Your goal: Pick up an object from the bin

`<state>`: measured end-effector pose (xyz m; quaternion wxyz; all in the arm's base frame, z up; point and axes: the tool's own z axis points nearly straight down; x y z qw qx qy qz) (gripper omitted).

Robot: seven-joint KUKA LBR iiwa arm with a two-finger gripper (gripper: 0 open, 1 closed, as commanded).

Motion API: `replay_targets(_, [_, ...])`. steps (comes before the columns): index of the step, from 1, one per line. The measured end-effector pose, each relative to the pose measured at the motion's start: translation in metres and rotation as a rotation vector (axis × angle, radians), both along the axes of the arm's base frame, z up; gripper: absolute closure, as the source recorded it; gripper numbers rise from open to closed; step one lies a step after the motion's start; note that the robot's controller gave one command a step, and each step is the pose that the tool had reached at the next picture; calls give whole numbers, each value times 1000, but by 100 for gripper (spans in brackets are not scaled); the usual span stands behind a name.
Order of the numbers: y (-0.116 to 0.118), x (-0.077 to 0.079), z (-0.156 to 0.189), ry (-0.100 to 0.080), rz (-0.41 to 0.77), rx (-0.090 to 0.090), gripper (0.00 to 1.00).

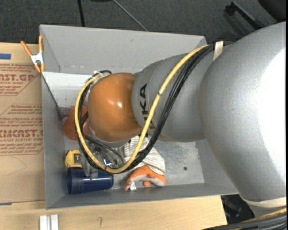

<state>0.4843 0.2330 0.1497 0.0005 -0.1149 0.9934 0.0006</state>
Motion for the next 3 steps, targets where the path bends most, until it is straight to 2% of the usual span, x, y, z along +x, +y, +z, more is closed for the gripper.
replay_targets(2, [1,24,9,-3,13,0,100])
replay_targets(3, [7,11,28,0,12,-1,100])
